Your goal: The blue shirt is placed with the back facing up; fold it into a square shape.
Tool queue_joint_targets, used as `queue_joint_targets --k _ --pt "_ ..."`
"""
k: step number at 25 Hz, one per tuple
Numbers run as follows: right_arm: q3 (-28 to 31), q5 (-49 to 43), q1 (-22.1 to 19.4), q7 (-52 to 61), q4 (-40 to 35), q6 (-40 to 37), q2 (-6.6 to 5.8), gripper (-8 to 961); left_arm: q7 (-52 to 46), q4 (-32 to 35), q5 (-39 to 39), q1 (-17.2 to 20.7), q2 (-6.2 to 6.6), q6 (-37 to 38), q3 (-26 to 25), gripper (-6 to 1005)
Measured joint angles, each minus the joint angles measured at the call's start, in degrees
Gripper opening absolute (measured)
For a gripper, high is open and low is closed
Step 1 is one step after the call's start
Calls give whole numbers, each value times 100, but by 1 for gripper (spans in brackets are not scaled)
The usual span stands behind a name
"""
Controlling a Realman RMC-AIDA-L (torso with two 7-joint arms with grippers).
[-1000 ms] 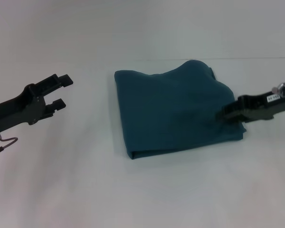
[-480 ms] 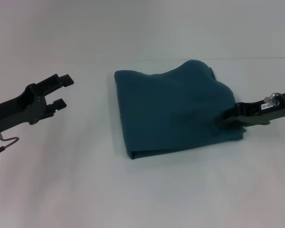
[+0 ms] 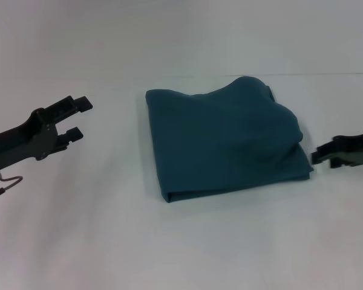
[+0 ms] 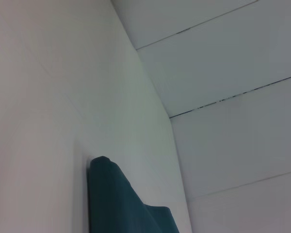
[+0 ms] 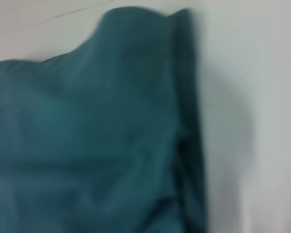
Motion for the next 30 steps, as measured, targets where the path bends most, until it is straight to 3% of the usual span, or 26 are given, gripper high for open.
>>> queue_joint_targets --k 6,17,24,30 --pt "180 323 -235 -43 -542 -296 -29 441 0 16 0 9 0 2 -1 949" --pt "167 512 27 -612 417 243 54 430 0 24 0 33 0 46 -7 949" --pt "181 536 28 -932 515 622 193 423 37 -7 0 16 0 14 -9 949" --pt "188 541 34 -933 529 664 212 417 40 -11 0 21 0 11 -9 949"
